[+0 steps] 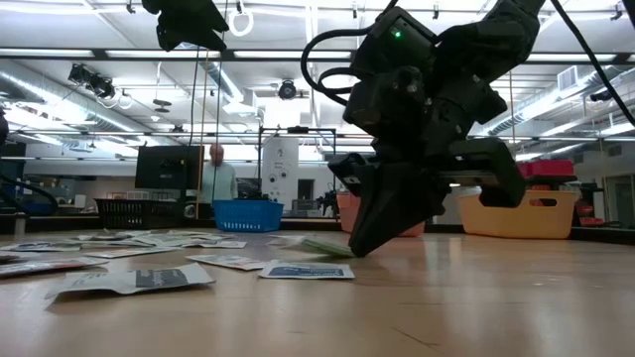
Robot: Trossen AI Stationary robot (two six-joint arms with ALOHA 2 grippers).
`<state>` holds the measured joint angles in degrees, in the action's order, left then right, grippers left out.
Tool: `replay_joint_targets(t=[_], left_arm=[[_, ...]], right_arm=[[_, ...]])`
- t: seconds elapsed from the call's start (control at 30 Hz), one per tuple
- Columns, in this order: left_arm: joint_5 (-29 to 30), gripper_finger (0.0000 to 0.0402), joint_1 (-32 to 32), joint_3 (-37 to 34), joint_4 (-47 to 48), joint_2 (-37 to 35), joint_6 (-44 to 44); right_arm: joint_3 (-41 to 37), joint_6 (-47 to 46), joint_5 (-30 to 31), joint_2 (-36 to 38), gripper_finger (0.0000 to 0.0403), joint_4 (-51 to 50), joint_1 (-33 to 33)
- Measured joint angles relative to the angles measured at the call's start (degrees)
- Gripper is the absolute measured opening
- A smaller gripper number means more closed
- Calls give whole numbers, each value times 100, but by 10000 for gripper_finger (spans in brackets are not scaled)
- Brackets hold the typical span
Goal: Pick & Place First Aid Supplies
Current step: Put the bandage into the yellow bin
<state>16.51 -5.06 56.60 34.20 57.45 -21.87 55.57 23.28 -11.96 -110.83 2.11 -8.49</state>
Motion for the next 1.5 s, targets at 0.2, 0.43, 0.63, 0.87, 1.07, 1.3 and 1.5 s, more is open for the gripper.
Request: replay_joint_targets(t=[0.2, 0.43, 0.63, 0.87, 1.07, 1.3, 1.5], left_arm=[[-2, 179, 0, 0, 0, 0, -2], [-2, 179, 0, 2, -59, -9, -2], [-2, 179, 0, 2, -169, -11, -4], [13, 179, 0, 2, -428, -11, 4], [19, 179, 0, 2, -633, -13, 7], [22, 179, 0, 2, -885, -13, 17], [69, 179, 0, 2, -1078, -13, 69]], right_arm=[[144, -26, 117, 148, 2, -424, 9], [803, -147, 340, 326, 1, -1452, 4], [1267, -663, 607, 544, 0, -1942, -20], [1533, -1793, 1084, 1102, 0, -2467, 49], [1534, -2803, 1635, 1673, 0, -2932, 214], [1534, -3664, 2077, 2245, 0, -3404, 562], [1534, -4061, 2568, 2556, 0, -3674, 966]])
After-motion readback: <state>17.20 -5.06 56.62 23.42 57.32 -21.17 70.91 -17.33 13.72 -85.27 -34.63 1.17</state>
